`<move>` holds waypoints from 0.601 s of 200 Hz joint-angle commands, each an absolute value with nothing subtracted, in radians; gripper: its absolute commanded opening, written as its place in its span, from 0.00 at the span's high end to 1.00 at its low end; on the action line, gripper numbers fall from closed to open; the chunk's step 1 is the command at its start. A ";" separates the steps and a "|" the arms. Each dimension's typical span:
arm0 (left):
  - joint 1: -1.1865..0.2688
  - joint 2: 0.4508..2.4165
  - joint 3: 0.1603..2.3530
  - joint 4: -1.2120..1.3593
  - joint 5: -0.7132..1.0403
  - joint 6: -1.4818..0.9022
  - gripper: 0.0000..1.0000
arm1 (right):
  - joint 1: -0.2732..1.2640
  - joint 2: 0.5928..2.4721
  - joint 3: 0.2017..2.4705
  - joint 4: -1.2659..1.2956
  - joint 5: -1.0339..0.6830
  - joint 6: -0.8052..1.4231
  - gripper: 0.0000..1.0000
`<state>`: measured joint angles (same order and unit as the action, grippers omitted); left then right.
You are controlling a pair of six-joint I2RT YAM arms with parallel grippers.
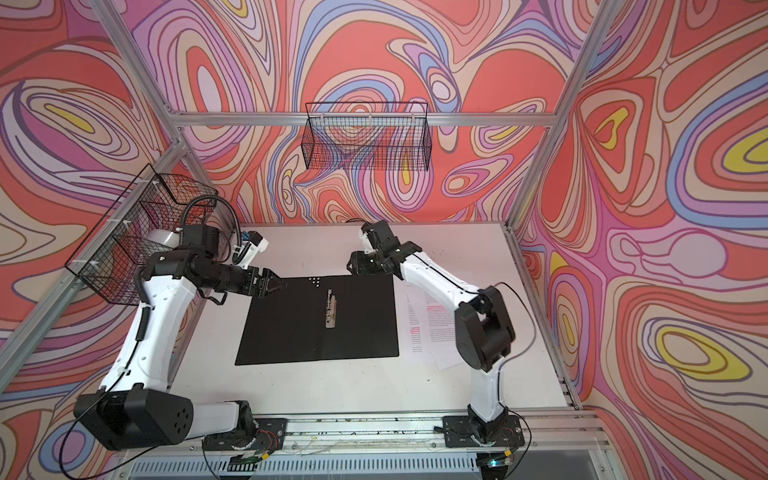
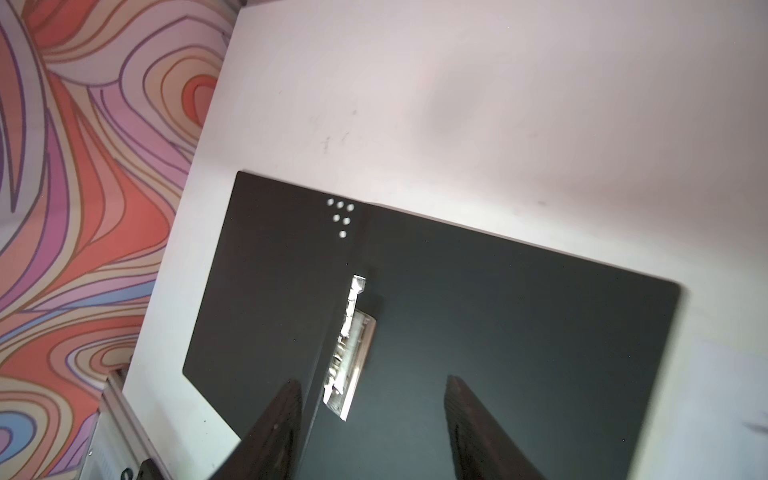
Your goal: Put the files into the folder
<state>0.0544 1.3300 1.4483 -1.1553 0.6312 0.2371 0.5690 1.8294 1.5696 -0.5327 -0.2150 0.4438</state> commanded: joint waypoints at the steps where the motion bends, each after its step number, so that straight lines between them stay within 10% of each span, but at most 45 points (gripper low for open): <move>1: -0.021 1.295 1.394 -1.156 0.608 0.254 0.13 | 0.533 1.634 1.380 -0.609 -0.021 0.500 0.39; 66: -0.220 1.385 1.387 -1.071 0.606 0.207 0.05 | 0.283 1.200 0.979 -0.872 0.170 0.642 0.21; 120: -0.313 1.493 1.429 -1.036 0.623 0.197 0.03 | 0.047 1.206 0.866 -0.878 0.136 0.595 0.14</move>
<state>-0.2913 1.4658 1.3922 -1.0584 0.6159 0.1978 0.1146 1.1740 0.8955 -0.8726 0.1322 0.6109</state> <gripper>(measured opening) 0.968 0.853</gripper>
